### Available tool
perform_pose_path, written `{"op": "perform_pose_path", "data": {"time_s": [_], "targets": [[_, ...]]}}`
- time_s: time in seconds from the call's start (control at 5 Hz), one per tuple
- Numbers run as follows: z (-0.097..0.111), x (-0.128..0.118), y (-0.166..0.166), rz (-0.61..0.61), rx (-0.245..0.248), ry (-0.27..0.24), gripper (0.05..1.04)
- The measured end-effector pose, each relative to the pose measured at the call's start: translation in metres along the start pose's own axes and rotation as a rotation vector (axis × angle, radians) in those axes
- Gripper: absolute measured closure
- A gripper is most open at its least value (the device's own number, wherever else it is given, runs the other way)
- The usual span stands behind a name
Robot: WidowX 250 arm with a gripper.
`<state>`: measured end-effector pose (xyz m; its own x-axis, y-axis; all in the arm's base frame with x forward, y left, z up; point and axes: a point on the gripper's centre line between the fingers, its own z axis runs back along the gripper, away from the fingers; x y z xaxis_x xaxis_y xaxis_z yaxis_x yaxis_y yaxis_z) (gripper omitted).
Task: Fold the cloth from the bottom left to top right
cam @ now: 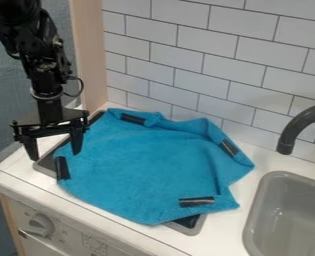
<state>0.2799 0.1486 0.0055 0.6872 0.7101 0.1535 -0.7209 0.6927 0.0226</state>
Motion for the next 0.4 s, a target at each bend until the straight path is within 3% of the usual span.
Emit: {"op": "perform_pose_path", "data": {"time_s": [0.2, 0.4], "targets": [[-0.0153, -0.0003, 0.0032, -0.021, 0.036, 0.025, 0.085], [-0.0244, 0.0024, 0.0014, -0.024, 0.038, 0.034, 0.085]]}}
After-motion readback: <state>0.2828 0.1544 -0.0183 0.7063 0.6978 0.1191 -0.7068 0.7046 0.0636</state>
